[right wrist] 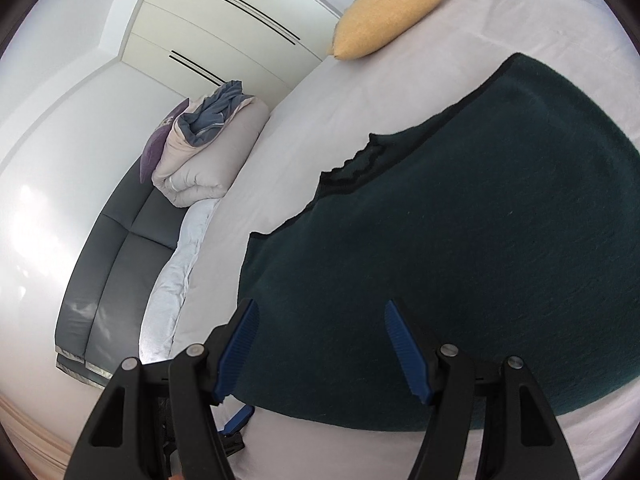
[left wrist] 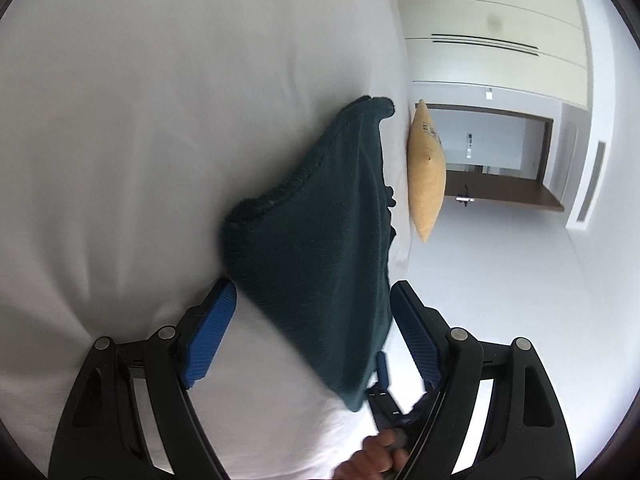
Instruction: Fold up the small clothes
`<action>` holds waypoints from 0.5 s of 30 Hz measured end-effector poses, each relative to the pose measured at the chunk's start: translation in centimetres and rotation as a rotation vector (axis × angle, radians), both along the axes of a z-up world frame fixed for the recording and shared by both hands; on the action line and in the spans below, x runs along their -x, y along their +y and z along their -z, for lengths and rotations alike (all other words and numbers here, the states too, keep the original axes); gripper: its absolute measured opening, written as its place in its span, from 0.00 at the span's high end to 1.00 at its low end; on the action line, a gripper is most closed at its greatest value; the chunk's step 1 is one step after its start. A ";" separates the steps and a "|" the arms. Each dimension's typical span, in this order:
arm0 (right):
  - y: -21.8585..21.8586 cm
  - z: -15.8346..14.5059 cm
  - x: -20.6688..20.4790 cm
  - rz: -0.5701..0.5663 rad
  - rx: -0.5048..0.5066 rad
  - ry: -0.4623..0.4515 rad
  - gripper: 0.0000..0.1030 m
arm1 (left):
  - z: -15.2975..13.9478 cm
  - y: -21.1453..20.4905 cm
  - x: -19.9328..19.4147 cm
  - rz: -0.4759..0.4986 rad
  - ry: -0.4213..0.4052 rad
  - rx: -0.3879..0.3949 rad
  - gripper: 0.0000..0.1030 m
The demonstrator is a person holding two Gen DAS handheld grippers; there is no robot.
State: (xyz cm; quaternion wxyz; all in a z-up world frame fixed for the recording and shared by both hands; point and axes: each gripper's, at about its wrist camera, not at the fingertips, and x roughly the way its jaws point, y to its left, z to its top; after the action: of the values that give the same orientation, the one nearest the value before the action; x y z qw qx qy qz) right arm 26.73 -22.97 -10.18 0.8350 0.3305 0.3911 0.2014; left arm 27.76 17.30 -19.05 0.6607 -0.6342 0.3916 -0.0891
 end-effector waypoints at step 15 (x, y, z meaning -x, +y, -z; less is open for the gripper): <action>2.0 -0.1 -1.3 -0.042 0.034 0.005 0.33 | 1.2 0.6 -3.1 -0.109 -0.026 0.159 0.24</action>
State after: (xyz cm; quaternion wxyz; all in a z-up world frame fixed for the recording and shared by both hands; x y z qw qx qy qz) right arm 28.06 -20.92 -10.10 0.8352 0.3083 0.4034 0.2114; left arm 30.85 17.93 -20.28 0.6173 -0.7037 0.3395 -0.0920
